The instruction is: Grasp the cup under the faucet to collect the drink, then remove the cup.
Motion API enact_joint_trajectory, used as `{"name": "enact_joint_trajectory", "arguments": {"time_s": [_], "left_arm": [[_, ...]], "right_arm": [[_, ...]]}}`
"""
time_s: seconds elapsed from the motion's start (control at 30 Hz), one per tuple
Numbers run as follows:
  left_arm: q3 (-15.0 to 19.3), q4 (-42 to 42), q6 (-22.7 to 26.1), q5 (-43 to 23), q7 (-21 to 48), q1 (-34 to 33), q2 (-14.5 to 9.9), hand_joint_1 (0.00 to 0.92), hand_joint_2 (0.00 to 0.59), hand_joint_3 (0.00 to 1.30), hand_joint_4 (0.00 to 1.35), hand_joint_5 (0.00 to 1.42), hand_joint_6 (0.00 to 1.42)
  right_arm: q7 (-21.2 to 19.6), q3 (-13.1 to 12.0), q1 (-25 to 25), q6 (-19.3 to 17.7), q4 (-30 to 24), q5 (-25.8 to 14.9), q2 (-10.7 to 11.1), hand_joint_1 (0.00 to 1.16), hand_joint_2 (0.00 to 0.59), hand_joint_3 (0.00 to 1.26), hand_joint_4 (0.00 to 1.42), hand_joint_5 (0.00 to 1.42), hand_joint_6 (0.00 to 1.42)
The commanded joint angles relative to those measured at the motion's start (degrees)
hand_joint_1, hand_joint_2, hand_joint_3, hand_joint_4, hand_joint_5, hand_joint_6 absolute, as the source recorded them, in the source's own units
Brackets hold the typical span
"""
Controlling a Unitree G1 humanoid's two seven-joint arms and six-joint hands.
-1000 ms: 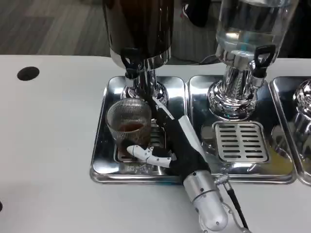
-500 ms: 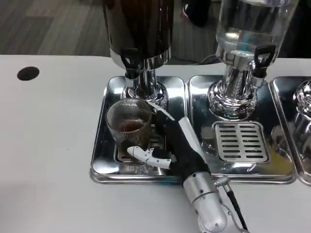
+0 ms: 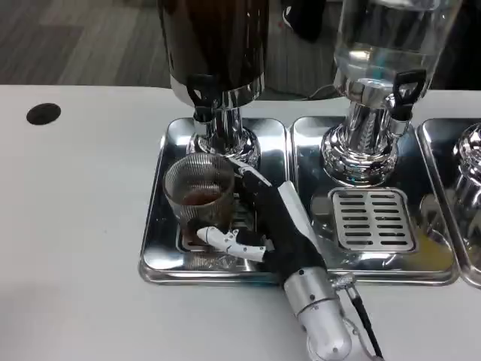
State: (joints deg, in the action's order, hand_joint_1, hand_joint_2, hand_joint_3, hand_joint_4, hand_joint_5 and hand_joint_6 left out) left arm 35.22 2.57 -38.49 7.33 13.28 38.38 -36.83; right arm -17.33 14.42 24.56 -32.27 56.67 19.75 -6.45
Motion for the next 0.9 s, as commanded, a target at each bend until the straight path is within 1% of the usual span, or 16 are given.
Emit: {"name": "enact_joint_trajectory", "arguments": {"time_s": [0.03,0.53,0.9], "left_arm": [[0.5,0.4,-0.4,-0.5,0.8,0.6,0.6,0.000,0.005,0.00,0.00,0.00,0.00],[0.8,1.1,-0.9,-1.0,0.9,1.6,1.2,0.000,0.005,0.00,0.00,0.00,0.00],[0.2,1.5,-0.8,-0.8,1.2,1.3,1.6,0.000,0.005,0.00,0.00,0.00,0.00]], "right_arm": [[-0.5,-0.1,-0.8,-0.6,-1.5,-0.3,-0.6,0.87,0.180,0.24,0.29,0.26,0.17],[-0.3,-0.4,-2.5,-0.4,-3.7,-0.4,0.0,0.87,0.180,0.27,0.30,0.26,0.18],[0.0,-1.0,-4.8,0.7,-8.2,-0.6,1.1,0.87,0.185,0.27,0.30,0.26,0.18]]}}
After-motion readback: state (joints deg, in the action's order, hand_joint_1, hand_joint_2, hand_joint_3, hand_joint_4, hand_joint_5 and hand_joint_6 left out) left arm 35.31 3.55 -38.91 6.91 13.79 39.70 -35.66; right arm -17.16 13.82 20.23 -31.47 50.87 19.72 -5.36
